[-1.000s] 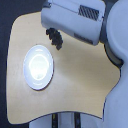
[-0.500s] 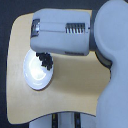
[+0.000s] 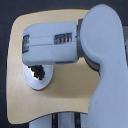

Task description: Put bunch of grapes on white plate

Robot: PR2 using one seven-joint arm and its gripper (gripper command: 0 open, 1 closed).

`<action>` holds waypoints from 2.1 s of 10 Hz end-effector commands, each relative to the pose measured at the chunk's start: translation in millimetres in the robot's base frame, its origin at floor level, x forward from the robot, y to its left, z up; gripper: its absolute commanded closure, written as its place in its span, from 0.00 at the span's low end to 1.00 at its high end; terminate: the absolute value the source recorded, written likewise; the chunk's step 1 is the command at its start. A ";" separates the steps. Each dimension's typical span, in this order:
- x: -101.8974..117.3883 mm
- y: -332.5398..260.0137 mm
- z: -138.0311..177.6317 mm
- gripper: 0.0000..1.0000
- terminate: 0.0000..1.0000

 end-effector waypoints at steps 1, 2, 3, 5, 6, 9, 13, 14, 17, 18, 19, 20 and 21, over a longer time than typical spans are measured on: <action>9.0 10.8 -24.5 1.00 0.00; 10.1 6.2 -26.5 1.00 0.00; 10.8 2.2 -28.9 1.00 0.00; 13.3 -4.7 -35.8 1.00 0.00; 11.8 -6.0 -39.2 1.00 0.00; 9.9 -8.7 -42.3 1.00 0.00; 10.0 -10.0 -41.9 1.00 0.00; 9.8 -10.6 -42.1 1.00 0.00; 2.3 -4.3 -46.8 1.00 0.00; 1.5 -3.0 -47.4 1.00 0.00; 1.1 -2.6 -48.0 1.00 0.00; 1.0 -3.2 -48.3 1.00 0.00; 1.6 -4.0 -47.7 1.00 0.00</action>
